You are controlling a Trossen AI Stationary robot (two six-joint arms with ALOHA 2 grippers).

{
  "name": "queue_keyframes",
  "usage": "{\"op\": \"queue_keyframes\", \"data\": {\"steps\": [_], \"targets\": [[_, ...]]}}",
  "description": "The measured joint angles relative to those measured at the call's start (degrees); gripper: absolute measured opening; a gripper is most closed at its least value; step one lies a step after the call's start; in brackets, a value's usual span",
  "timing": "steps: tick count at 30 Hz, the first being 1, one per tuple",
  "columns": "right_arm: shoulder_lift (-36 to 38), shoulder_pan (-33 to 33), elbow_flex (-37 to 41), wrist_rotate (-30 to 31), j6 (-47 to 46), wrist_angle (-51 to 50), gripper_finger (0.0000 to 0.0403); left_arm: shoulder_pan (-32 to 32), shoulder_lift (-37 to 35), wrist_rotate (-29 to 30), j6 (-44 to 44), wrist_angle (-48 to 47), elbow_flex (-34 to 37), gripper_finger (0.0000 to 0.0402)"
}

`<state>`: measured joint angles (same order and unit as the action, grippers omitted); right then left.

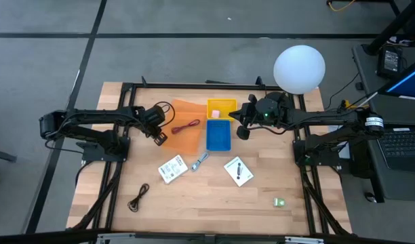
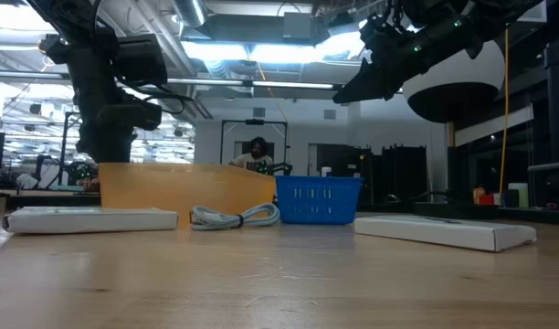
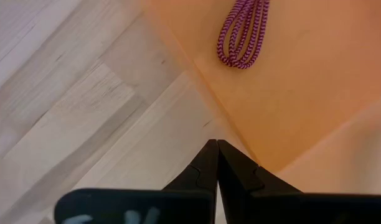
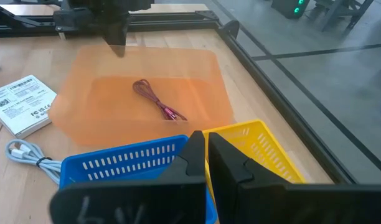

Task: Pick and place items into bin
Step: Adjust the orange bin

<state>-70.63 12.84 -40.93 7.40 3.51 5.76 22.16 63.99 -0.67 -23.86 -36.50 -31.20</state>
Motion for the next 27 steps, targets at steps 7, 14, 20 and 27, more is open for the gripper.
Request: {"op": "queue_keyframes", "data": {"steps": [7,14,20,27], "targets": [[0.00,0.00,0.00,0.00,0.09,0.00,0.0004,0.01,-0.02,-2.46,-0.07,0.43,0.00,0.0002],[0.00,0.00,0.00,0.01,0.15,0.00,0.0004,-0.01,-0.02,-4.94,0.52,2.73,0.00,0.0001],[0.00,0.00,0.00,0.00,0.17,0.00,0.0004,0.01,-0.02,-6.31,1.15,3.61,0.00,0.0002],[0.00,0.00,0.00,0.00,0.17,-0.02,0.0004,0.01,-0.02,-7.85,2.60,6.13,0.00,0.0003]]}}
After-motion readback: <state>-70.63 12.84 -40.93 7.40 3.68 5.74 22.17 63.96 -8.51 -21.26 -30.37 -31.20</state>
